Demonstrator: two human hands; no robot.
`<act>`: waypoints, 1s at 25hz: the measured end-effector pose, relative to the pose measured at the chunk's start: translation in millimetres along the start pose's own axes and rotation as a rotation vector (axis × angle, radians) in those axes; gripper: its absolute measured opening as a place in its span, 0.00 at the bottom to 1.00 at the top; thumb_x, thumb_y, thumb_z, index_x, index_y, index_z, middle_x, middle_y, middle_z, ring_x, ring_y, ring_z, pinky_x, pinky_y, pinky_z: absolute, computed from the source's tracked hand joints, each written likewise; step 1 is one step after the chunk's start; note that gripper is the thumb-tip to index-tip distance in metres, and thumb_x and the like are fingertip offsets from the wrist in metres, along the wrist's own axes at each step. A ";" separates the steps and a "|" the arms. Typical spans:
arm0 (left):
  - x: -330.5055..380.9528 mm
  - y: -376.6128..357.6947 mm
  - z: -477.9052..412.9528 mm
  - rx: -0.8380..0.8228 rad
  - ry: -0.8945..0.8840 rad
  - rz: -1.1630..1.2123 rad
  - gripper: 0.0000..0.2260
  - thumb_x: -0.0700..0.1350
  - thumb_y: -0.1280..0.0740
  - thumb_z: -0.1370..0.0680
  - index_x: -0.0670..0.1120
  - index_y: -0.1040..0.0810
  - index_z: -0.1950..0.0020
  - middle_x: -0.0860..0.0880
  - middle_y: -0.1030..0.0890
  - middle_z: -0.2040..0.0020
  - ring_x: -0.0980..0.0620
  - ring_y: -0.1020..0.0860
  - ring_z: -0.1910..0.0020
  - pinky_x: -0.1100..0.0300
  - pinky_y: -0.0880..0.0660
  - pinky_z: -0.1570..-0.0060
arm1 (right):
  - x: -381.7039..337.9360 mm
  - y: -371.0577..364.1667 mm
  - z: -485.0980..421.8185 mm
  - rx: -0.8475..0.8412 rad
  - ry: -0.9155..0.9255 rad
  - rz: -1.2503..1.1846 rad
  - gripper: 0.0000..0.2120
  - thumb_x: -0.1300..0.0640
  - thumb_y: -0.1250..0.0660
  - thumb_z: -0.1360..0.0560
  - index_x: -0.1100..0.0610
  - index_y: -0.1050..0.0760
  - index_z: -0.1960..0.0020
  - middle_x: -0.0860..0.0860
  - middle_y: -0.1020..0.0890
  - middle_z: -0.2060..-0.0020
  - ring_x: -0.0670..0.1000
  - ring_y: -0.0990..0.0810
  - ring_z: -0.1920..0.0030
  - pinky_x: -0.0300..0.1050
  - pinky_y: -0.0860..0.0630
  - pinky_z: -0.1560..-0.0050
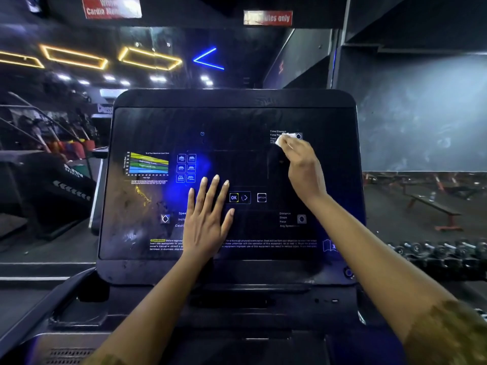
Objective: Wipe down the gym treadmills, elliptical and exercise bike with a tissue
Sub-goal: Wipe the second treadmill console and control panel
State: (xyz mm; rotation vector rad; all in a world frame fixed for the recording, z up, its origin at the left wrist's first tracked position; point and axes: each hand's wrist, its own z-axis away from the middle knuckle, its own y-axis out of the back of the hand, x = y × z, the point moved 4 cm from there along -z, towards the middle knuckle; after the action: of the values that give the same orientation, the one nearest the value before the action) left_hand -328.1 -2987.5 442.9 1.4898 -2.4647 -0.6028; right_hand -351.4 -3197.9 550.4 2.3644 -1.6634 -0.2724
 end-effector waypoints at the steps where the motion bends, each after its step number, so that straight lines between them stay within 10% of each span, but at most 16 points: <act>1: 0.1 0.1 0.2 0.002 -0.001 0.002 0.26 0.55 0.48 0.20 0.46 0.38 0.24 0.46 0.40 0.23 0.46 0.46 0.24 0.46 0.51 0.26 | -0.9 -2.8 -3.9 -0.010 0.000 0.010 0.19 0.74 0.40 0.28 0.66 0.25 0.38 0.59 0.21 0.43 0.60 0.23 0.42 0.52 0.22 0.47; 10: 1.6 4.3 -0.4 0.003 -0.017 0.079 0.25 0.54 0.46 0.20 0.48 0.39 0.24 0.47 0.39 0.24 0.47 0.46 0.24 0.47 0.52 0.27 | -48.3 2.6 99.2 -0.206 0.412 -0.029 0.19 0.68 0.46 0.26 0.64 0.23 0.40 0.55 0.20 0.43 0.50 0.26 0.42 0.42 0.23 0.46; 17: 6.7 9.2 -70.2 0.064 -0.018 0.097 0.25 0.55 0.46 0.20 0.46 0.37 0.25 0.46 0.36 0.25 0.47 0.44 0.25 0.48 0.51 0.28 | 26.0 25.7 -45.5 0.083 -0.027 0.026 0.17 0.70 0.41 0.25 0.63 0.23 0.40 0.57 0.20 0.43 0.52 0.21 0.43 0.38 0.31 0.40; 20: 8.9 0.9 -89.6 0.059 -0.008 0.082 0.26 0.56 0.47 0.20 0.47 0.37 0.25 0.46 0.36 0.25 0.46 0.44 0.25 0.48 0.51 0.28 | 29.0 4.0 -58.8 0.036 0.035 0.078 0.22 0.76 0.41 0.32 0.67 0.24 0.40 0.62 0.20 0.44 0.64 0.22 0.45 0.49 0.29 0.40; 25: 12.6 -6.5 -91.9 0.057 -0.017 -0.007 0.28 0.59 0.48 0.21 0.47 0.37 0.25 0.46 0.37 0.25 0.47 0.45 0.25 0.48 0.52 0.28 | -9.6 -6.3 6.1 -0.033 0.252 0.097 0.23 0.69 0.47 0.30 0.64 0.24 0.39 0.56 0.20 0.43 0.54 0.23 0.44 0.47 0.22 0.48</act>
State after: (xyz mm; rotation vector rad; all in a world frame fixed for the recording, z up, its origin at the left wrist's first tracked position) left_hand -294.7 -3023.3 522.0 1.5209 -2.5106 -0.5529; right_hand -350.7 -3187.3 542.9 2.1819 -1.6327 0.0159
